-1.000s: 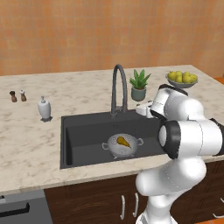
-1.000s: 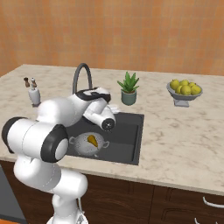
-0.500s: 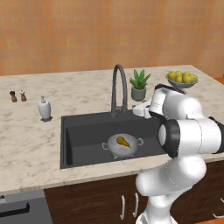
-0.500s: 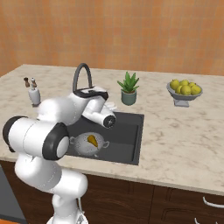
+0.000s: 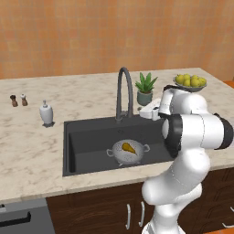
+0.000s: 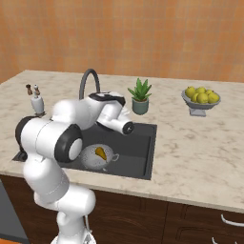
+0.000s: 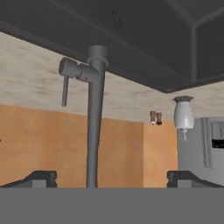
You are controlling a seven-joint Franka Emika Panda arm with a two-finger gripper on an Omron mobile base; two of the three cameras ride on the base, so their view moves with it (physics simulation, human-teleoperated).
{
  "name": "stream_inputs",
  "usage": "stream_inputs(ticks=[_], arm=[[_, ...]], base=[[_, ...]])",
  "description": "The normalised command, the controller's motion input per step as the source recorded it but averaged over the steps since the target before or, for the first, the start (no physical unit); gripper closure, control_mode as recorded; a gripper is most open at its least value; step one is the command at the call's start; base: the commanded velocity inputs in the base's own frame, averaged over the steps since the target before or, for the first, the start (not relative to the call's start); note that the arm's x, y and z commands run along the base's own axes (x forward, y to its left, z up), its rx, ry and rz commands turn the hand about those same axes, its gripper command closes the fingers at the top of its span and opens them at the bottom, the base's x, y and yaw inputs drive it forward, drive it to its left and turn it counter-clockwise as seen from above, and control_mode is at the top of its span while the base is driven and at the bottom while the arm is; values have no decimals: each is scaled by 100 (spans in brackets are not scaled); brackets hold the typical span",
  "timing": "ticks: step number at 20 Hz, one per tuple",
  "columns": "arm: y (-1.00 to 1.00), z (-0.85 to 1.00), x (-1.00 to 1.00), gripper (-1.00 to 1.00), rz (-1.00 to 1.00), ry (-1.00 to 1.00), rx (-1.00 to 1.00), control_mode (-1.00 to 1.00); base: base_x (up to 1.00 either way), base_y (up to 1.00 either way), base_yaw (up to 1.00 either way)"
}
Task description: Put the colander in the sink, put the pear in the colander, and turn on the sink faucet and pour water over the colander.
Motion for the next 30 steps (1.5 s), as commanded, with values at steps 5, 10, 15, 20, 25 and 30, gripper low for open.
stream_inputs(ticks=[5,10,15,20,25,30], arm=[[15,-27,33,-100,6,-2,0,-100],[20,-44,39,-100,5,0,0,-100],[14,-21,49,-100,2,0,0,-100],[7,-6,57,-100,1,0,0,-100],[4,-5,54,-100,0,0,0,-100],[3,-22,52,-100,0,0,0,-100]], base=[[0,0,0],[0,0,0],[0,0,0],[0,0,0],[0,0,0],[0,0,0]])
